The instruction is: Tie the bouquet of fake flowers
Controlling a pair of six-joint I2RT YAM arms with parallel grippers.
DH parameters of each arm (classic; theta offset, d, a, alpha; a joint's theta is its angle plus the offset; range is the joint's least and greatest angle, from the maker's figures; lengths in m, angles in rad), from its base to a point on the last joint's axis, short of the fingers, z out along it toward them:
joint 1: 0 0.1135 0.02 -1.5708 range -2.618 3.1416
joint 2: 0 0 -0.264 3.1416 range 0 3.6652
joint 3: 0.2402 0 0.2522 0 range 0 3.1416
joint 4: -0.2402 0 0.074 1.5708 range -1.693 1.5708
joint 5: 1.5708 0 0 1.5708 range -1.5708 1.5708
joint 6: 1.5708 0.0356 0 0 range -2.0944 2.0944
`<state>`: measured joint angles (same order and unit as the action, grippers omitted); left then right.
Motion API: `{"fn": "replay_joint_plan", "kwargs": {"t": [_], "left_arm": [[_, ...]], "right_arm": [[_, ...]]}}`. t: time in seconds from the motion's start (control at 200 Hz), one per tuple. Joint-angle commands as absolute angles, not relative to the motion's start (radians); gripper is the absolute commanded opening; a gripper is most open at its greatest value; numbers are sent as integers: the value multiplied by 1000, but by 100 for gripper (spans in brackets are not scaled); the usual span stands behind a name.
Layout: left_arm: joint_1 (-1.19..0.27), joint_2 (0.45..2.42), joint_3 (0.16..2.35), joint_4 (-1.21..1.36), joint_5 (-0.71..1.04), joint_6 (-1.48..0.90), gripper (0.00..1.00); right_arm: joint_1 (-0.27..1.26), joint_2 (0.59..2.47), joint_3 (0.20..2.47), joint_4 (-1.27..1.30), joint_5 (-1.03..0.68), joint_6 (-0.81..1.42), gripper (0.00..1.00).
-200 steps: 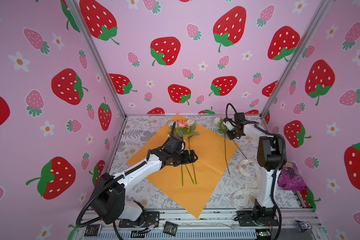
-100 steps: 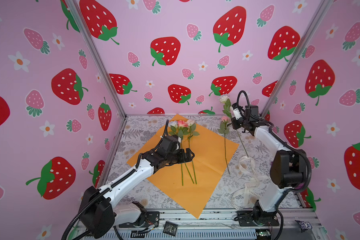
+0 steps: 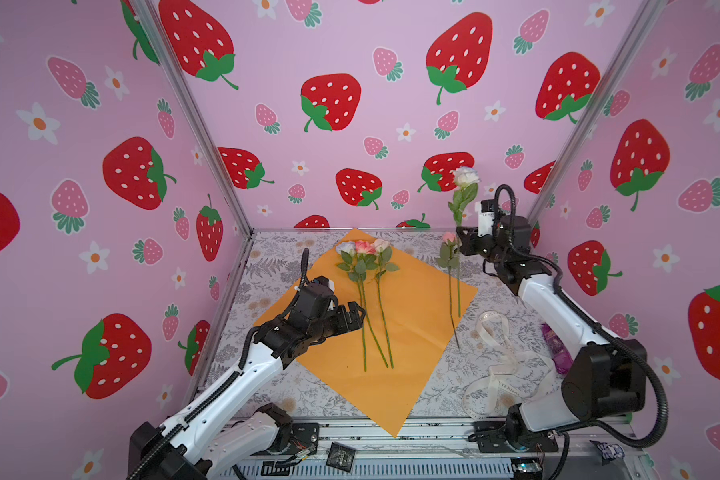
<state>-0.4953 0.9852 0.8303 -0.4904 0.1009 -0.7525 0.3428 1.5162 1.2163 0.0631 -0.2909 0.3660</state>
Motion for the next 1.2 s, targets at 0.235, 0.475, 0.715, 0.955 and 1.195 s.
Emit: {"fn": "replay_joint_plan", "kwargs": {"t": [0.235, 0.475, 0.715, 0.955, 1.195], "left_arm": [[-264, 953, 775, -570, 251, -731, 99], [-222, 990, 779, -540, 281, -689, 99], [-203, 1105, 821, -438, 319, -670, 99], [-203, 1242, 937, -439, 387, -630, 99], [-286, 1332, 953, -357, 459, -634, 99]], "right_arm": [[656, 1819, 1229, 152, -338, 780, 0], [703, 2000, 1317, 191, -378, 838, 0], [709, 2136, 1414, 191, -382, 824, 3], [688, 2060, 1440, 108, -401, 718, 20], [504, 1819, 1305, -26, -343, 546, 37]]}}
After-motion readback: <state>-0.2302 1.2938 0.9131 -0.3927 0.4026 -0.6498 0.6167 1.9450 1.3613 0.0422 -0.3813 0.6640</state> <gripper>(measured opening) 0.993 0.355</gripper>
